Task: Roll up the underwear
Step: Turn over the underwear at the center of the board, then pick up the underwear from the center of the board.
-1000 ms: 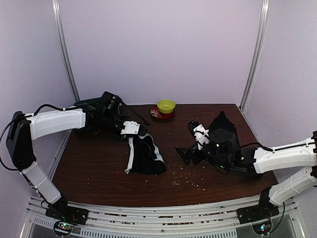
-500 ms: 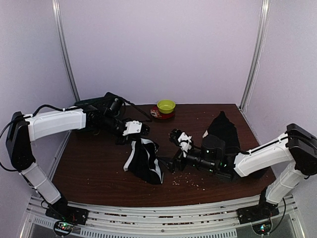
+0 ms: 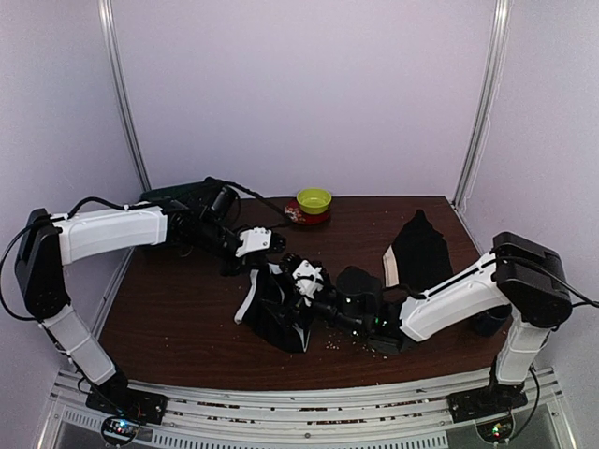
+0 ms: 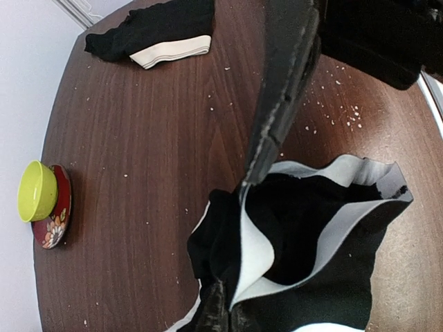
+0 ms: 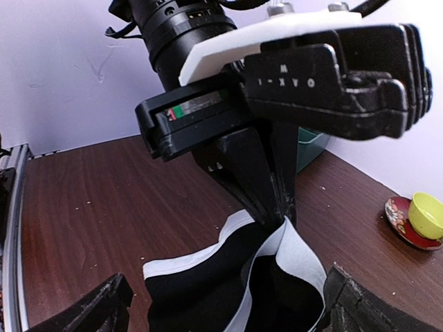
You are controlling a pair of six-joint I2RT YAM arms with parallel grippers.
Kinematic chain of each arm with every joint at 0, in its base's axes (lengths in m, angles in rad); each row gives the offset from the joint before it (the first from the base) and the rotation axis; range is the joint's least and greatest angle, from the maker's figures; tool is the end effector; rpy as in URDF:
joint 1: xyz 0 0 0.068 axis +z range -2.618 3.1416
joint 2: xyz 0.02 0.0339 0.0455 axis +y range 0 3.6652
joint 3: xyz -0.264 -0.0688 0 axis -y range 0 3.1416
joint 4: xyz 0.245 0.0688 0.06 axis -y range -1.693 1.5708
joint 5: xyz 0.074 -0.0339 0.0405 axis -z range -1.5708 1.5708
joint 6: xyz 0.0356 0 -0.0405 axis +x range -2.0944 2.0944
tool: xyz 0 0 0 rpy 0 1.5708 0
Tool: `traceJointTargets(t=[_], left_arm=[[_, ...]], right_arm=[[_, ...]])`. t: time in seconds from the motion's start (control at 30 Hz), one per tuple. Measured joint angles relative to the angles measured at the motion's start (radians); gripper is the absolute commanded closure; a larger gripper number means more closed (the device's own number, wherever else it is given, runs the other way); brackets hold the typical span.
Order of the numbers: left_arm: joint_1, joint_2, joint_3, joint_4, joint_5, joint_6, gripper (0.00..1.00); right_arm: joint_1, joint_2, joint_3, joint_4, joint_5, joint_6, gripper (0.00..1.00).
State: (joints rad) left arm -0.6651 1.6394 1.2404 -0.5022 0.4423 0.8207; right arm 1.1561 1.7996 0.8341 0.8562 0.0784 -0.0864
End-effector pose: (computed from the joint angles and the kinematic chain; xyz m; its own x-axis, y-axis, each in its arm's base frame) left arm 0.2684 -0.2299 0.2537 0.1404 0.7302 -0.6686 0.9741 0.0190 0.2253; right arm 0.1546 0.3443 0.1913 0.0322 -0.1403 -0.9896 -0.8816 0.4625 -0.0943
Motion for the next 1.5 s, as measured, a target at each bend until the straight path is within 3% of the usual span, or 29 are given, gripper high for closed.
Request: traceJointTargets(t=[0.17,0.3,0.47,0.63,0.73,0.83,0.87,0.93,0.97,1.03,1.07,1.3,1.5], left_arm=[[-0.002,0.002,0.0,0.008,-0.019,-0.021,1.0],[-0.005,0.002,0.002,0.077,-0.139,-0.077,1.0],[-0.005,0.066,0.167,0.115,-0.373,-0.15,1.0],[-0.005,0.085,0.344,0.141,-0.476,-0.201,1.0],[-0.022,0.047,0.336,0.151,-0.501,-0.22,1.0],[-0.06,0.003,0.224,0.156,-0.522,-0.233,1.0],[-0.076,-0.001,0.177,0.151,-0.523,-0.24,0.96],[-0.098,0.006,0.094,0.115,-0.51,-0.254,0.74],[-0.109,0.016,0.051,0.079,-0.488,-0.262,0.59],[-0.117,0.031,-0.021,-0.005,-0.42,-0.266,0.15],[-0.117,0.032,-0.042,-0.032,-0.392,-0.268,0.04],[-0.111,-0.035,-0.06,-0.16,-0.251,-0.276,0.02],[-0.071,-0.031,0.1,-0.101,-0.248,-0.346,0.02]], right_arm=[[0.023,0.032,0.023,-0.012,0.15,-0.018,0.0],[0.024,-0.01,-0.005,-0.057,0.232,-0.015,0.0],[0.024,-0.188,-0.084,-0.148,0.362,0.016,0.0],[0.023,-0.404,-0.205,-0.149,0.494,0.038,0.0],[0.014,-0.498,-0.283,-0.146,0.539,0.038,0.0],[0.003,-0.565,-0.333,-0.158,0.571,0.038,0.0],[0.002,-0.584,-0.343,-0.161,0.579,0.038,0.0],[-0.002,-0.62,-0.352,-0.167,0.592,0.038,0.0],[-0.003,-0.636,-0.354,-0.168,0.597,0.039,0.0],[-0.003,-0.657,-0.354,-0.168,0.604,0.039,0.0],[-0.003,-0.662,-0.354,-0.168,0.606,0.04,0.0],[-0.022,-0.584,-0.318,-0.226,0.6,0.09,0.0],[-0.172,-0.433,-0.154,-0.398,0.454,0.295,0.01]])
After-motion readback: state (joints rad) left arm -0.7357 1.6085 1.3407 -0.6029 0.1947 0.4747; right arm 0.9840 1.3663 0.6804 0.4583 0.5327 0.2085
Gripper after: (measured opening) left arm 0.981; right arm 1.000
